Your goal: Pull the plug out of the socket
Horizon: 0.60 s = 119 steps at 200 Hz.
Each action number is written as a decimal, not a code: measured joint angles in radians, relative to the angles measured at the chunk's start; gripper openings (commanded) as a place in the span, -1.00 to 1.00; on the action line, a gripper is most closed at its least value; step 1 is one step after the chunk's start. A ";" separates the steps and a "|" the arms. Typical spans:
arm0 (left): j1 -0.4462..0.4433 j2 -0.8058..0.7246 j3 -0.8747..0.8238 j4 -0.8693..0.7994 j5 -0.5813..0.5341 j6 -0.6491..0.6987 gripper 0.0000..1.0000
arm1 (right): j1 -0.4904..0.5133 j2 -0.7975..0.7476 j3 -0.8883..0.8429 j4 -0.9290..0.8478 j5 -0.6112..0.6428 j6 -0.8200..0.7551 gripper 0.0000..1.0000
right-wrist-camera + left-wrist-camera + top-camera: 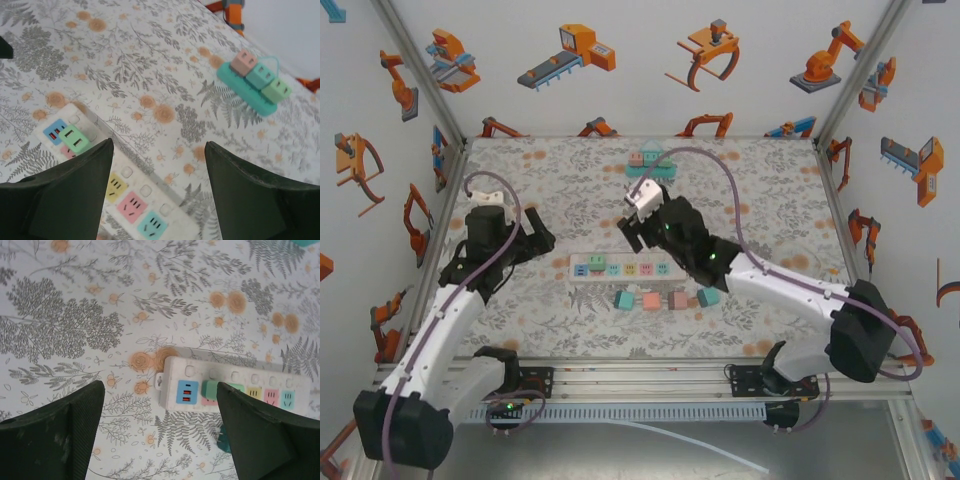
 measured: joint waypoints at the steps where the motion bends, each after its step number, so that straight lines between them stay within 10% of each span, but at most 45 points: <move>1: 0.003 0.005 0.001 0.000 0.003 -0.003 0.68 | -0.003 0.003 0.010 -0.008 -0.010 -0.004 0.39; 119: 0.083 0.393 0.083 -0.022 0.295 -0.082 0.52 | -0.149 0.409 0.394 -0.435 -0.698 -0.212 0.37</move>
